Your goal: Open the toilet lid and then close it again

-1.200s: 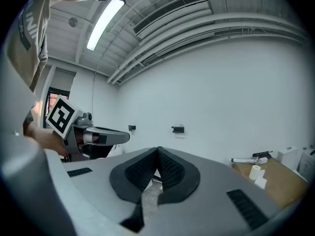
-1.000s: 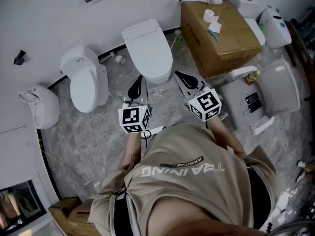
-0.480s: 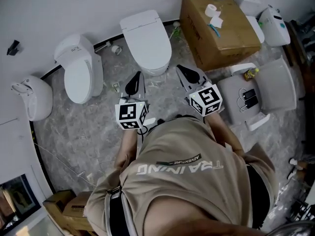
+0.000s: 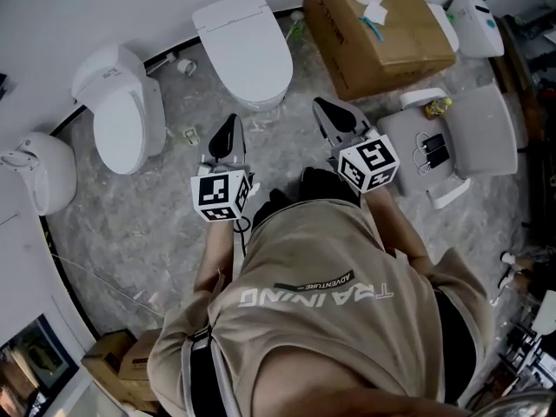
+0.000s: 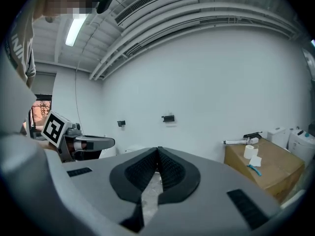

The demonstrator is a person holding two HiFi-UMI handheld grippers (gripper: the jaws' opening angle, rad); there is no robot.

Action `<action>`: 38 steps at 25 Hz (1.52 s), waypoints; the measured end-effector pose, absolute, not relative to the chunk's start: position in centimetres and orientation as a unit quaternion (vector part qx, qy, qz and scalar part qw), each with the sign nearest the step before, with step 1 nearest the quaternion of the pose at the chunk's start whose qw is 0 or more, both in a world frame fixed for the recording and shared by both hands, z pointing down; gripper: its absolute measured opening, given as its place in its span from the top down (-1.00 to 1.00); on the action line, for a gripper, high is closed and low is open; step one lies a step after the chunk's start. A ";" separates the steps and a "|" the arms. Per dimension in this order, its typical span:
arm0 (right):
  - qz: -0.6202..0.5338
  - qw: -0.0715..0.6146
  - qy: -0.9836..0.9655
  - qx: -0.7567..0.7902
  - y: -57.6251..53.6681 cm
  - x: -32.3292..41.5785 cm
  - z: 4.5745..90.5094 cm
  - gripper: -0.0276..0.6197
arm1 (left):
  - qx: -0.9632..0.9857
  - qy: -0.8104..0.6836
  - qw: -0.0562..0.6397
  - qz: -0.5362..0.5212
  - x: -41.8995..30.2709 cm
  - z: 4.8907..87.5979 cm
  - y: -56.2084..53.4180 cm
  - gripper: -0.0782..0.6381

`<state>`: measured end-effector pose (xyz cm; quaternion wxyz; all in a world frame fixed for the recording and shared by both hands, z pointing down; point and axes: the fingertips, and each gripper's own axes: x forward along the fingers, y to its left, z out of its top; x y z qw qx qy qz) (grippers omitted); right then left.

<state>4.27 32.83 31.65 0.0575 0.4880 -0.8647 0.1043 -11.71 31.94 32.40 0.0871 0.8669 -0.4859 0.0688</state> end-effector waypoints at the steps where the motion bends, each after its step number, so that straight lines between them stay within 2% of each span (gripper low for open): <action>1: 0.108 0.059 -0.864 0.489 32.7 4.4 31.9 0.87 | 0.868 -0.484 0.088 0.071 -11.5 32.5 31.7 0.77; 13: 0.100 0.069 -0.883 0.453 26.0 7.7 33.8 0.88 | 0.854 -0.505 0.072 0.099 -6.8 31.3 25.8 0.77; 26: 0.141 0.070 -0.900 0.405 17.7 12.0 38.0 0.87 | 0.825 -0.546 0.091 0.112 -1.5 31.5 18.9 0.77; 38: 0.146 0.086 -0.904 0.393 12.8 8.8 38.9 0.87 | 0.817 -0.556 0.096 0.117 -4.8 32.1 14.6 0.77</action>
